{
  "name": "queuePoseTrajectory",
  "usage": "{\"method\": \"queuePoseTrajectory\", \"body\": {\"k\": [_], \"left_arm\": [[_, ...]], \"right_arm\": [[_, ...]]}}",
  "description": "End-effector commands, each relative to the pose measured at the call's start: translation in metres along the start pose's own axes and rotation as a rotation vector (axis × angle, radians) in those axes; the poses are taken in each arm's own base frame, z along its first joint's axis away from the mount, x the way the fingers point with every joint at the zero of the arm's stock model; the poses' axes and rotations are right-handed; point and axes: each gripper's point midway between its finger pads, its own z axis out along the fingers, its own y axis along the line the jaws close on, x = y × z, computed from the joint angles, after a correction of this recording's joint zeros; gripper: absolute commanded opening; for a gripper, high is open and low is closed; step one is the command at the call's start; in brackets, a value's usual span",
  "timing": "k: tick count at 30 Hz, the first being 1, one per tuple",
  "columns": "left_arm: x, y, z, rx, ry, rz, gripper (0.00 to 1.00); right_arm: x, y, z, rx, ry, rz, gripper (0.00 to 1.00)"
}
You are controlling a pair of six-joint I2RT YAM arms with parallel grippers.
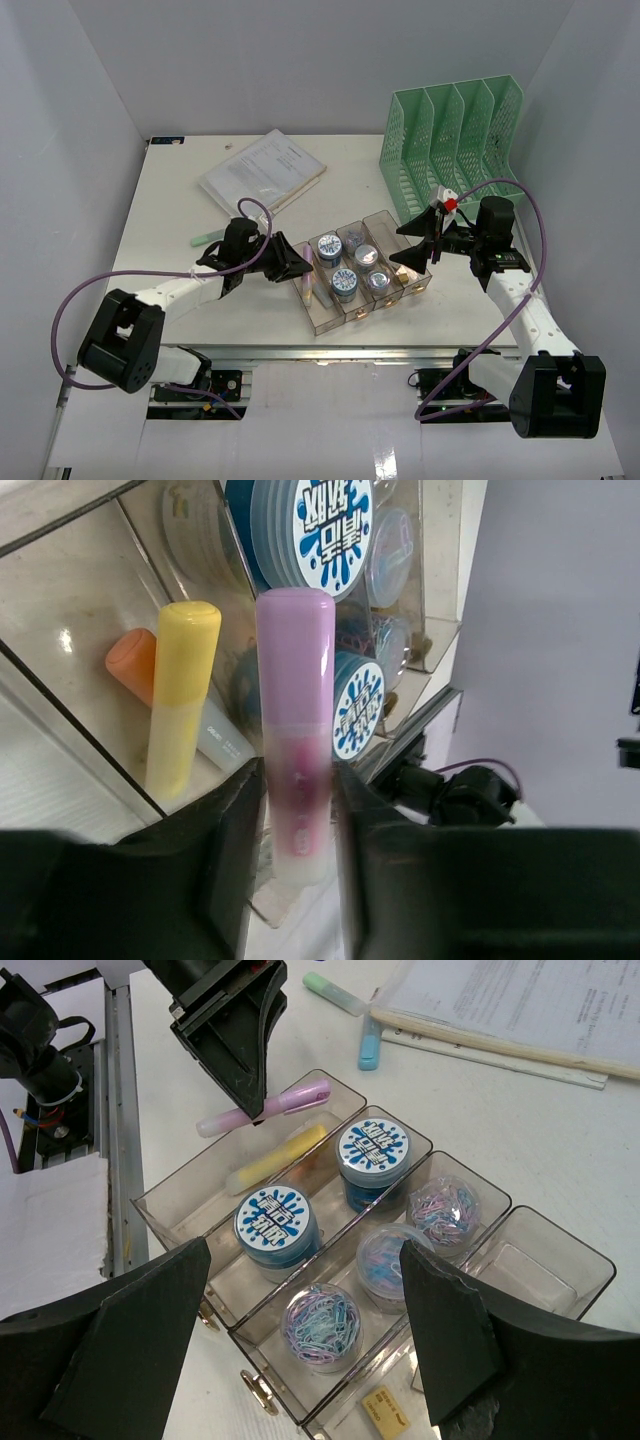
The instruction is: Organize the desk
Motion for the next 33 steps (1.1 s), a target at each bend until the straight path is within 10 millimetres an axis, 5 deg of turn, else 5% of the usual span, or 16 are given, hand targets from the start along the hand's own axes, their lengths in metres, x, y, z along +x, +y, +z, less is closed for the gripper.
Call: {"method": "queuePoseTrajectory", "body": {"k": [1,8,14,22,26,31,33], "left_arm": [[-0.005,-0.009,0.002,0.025,-0.02,0.02,0.66],[-0.011,-0.013,-0.002,0.005,-0.036,0.05,0.74],[-0.049,-0.021,-0.03,-0.139,-0.186,0.251,0.74],[-0.085,0.015,-0.075,-0.315,-0.312,0.267,0.75],[-0.091,0.024,-0.106,-0.404,-0.38,0.345,0.76],[-0.096,0.02,-0.163,-0.496,-0.562,0.504,0.79],[-0.092,0.021,-0.179,-0.505,-0.626,0.535,0.81]], "right_arm": [[-0.003,-0.002,0.0,-0.001,-0.002,-0.021,0.83],[-0.003,-0.002,-0.001,0.0,-0.002,-0.021,0.83],[-0.003,-0.003,-0.001,0.0,-0.001,-0.022,0.83],[0.002,-0.002,0.001,-0.005,0.018,-0.012,0.83],[0.015,-0.005,0.031,0.005,0.147,-0.052,0.83],[0.01,-0.008,0.102,-0.049,0.352,-0.073,0.82],[-0.001,-0.015,0.145,-0.059,0.418,-0.092,0.81]]}}
